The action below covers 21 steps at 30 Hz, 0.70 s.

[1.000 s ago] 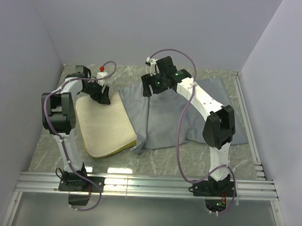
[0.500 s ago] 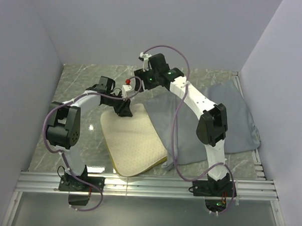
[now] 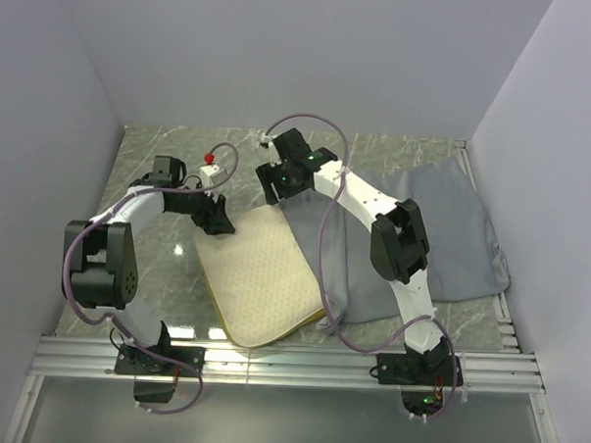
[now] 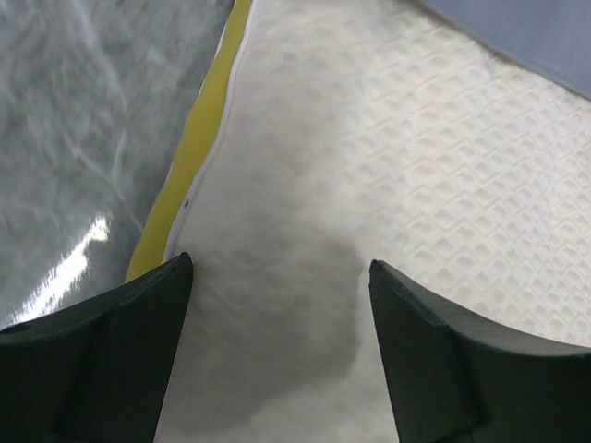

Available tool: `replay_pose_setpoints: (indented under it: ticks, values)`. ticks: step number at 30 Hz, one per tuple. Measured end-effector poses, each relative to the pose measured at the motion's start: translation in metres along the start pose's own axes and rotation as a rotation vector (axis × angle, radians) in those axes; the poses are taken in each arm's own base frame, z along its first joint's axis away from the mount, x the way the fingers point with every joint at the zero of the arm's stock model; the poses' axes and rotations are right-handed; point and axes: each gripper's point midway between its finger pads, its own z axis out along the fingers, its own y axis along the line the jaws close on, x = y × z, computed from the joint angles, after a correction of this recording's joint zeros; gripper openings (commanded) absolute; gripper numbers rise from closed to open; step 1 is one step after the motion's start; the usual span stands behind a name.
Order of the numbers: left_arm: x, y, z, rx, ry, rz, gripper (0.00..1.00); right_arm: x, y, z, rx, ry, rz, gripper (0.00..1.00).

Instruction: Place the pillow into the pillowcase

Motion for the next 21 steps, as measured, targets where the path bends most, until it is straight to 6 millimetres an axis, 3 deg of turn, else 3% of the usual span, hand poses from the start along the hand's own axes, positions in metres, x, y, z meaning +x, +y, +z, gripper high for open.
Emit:
replay_pose_setpoints:
  ticks: [4,8,9,10,11,13,16,18,21]
  values:
    - [0.018,0.01,-0.007,-0.011,0.025,-0.083,0.81,0.017,-0.008,0.021,0.048,0.05,-0.014,0.63]
    - [0.028,0.013,-0.005,-0.002,0.046,-0.125,0.75,0.025,-0.015,0.037,0.082,0.085,-0.032,0.28]
    - [0.03,0.013,-0.004,0.0,0.05,-0.131,0.71,0.026,-0.015,0.038,0.083,0.088,-0.028,0.21]
    - [0.032,0.014,-0.003,0.002,0.053,-0.141,0.61,0.025,-0.015,0.038,0.084,0.089,-0.026,0.09]
    - [0.033,0.014,-0.002,0.006,0.057,-0.155,0.55,0.025,-0.014,0.038,0.081,0.09,-0.028,0.06]
    - [0.035,0.014,0.001,0.02,0.062,-0.178,0.39,0.022,-0.012,0.036,0.074,0.084,-0.016,0.0]
    - [0.036,0.011,0.006,0.074,0.062,-0.238,0.15,0.019,-0.003,0.032,0.047,0.078,-0.002,0.0]
    - [0.035,0.005,0.01,0.142,0.053,-0.269,0.05,0.013,0.004,0.026,0.022,0.07,0.009,0.0]
    - [0.029,-0.002,0.011,0.222,0.026,-0.298,0.02,0.004,0.021,0.012,-0.03,0.047,0.019,0.0]
